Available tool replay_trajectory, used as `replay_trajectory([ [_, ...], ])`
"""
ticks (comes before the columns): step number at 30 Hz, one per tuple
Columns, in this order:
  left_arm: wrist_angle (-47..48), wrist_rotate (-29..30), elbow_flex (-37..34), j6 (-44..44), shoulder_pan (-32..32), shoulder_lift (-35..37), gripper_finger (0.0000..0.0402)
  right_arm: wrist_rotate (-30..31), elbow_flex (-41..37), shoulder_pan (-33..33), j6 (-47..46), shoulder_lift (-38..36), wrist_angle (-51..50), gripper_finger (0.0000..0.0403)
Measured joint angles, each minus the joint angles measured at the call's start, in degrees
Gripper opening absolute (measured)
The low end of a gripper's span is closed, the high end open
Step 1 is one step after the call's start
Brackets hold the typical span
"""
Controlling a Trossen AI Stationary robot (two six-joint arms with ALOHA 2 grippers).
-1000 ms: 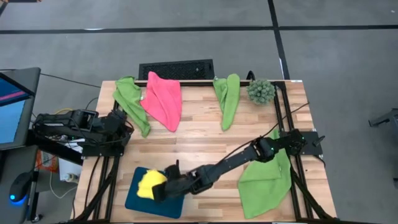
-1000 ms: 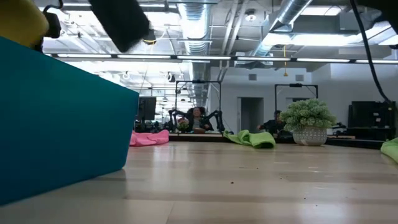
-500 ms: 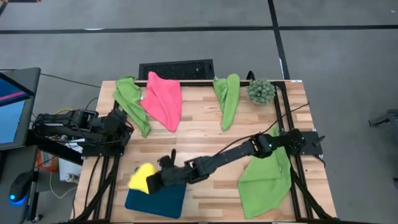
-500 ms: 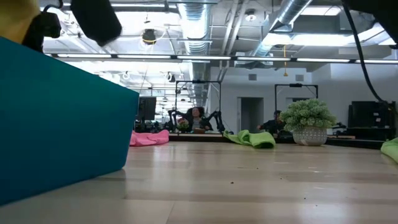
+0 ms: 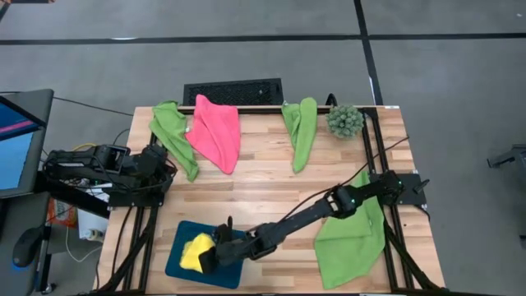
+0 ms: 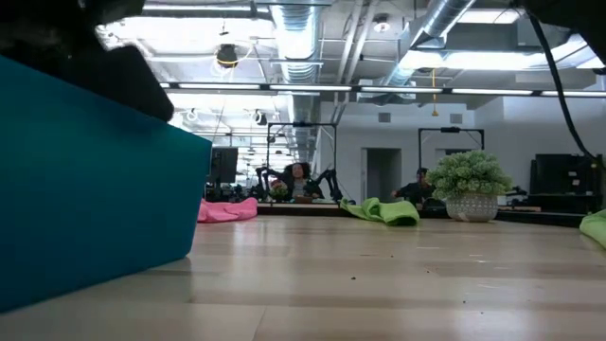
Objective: Fold microfiber towels
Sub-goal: Put the yellow microfiber cloth into the blue bin
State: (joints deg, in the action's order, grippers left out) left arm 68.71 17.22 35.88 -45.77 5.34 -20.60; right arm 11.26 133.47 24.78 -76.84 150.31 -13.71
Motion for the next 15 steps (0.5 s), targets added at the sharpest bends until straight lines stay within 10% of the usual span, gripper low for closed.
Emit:
replay_trajectory([
  [15, 0.0, 0.0, 0.0, -1.0, 0.0, 0.0, 0.0000, -3.6, 0.2, 0.3, -1.0, -1.1, -11.7, 0.0063],
])
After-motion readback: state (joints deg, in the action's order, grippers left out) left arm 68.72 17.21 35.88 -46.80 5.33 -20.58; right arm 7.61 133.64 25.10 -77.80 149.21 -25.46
